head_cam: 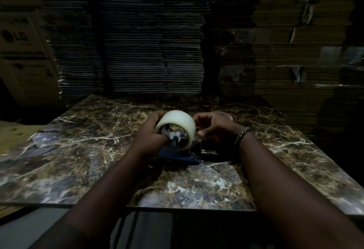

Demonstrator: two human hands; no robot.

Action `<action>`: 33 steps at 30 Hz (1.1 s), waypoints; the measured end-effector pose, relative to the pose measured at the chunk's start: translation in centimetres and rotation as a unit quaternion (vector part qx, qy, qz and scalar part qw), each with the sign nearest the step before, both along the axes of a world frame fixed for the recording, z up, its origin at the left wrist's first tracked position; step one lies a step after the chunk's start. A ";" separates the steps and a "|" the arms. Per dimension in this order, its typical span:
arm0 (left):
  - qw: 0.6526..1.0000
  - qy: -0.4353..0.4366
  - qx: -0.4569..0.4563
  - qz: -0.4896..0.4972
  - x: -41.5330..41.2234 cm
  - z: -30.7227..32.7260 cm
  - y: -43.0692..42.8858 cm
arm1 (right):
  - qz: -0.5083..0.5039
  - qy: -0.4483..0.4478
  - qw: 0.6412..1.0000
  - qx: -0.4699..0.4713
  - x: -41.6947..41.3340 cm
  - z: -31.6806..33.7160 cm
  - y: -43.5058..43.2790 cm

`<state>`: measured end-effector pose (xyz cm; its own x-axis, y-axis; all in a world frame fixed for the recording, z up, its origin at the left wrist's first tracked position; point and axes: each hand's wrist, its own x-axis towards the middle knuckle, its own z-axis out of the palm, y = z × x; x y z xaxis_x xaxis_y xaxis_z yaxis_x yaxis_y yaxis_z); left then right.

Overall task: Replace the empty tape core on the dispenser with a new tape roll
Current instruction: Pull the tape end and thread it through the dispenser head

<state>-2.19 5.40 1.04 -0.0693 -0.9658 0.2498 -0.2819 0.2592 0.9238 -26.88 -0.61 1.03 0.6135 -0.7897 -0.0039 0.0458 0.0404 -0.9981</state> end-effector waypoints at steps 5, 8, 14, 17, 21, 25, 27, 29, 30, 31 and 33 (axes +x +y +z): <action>1.000 0.008 -0.018 -0.011 0.2 -0.6 -0.1 | 0.013 0.053 0.998 -0.018 -0.2 0.4 0.6; 1.000 -0.009 -0.017 -0.010 0.6 -1.0 -0.5 | -0.001 0.066 0.998 -0.022 -0.2 1.0 1.5; 0.999 -0.018 -0.025 -0.011 1.0 -1.4 -0.6 | -0.042 0.121 0.988 -0.085 0.0 1.2 2.0; 0.999 -0.021 -0.029 -0.013 0.9 -1.6 -0.7 | -0.033 0.123 0.989 -0.076 -0.1 1.1 2.1; 0.999 -0.033 -0.029 -0.012 0.9 -1.7 -0.6 | -0.014 0.137 0.989 -0.053 -0.2 1.2 2.0; 0.999 -0.030 -0.031 -0.014 0.8 -1.7 -0.6 | -0.016 0.126 0.992 -0.002 -0.4 1.0 1.7; 0.999 -0.021 -0.027 -0.017 0.8 -1.6 -0.4 | -0.027 0.112 0.993 0.026 -0.6 0.9 1.6; 0.999 -0.016 -0.026 -0.017 0.7 -1.5 -0.2 | -0.024 0.106 0.993 0.051 -0.6 1.0 1.6; 0.999 -0.013 -0.027 -0.018 0.7 -1.5 -0.1 | -0.018 0.106 0.992 0.063 -0.6 1.1 1.7; 0.999 -0.010 -0.030 -0.020 0.7 -1.5 -0.1 | -0.013 0.109 0.991 0.073 -0.6 1.3 1.8; 0.999 -0.006 -0.031 -0.021 0.7 -1.6 -0.2 | -0.010 0.120 0.990 0.078 -0.7 1.4 1.9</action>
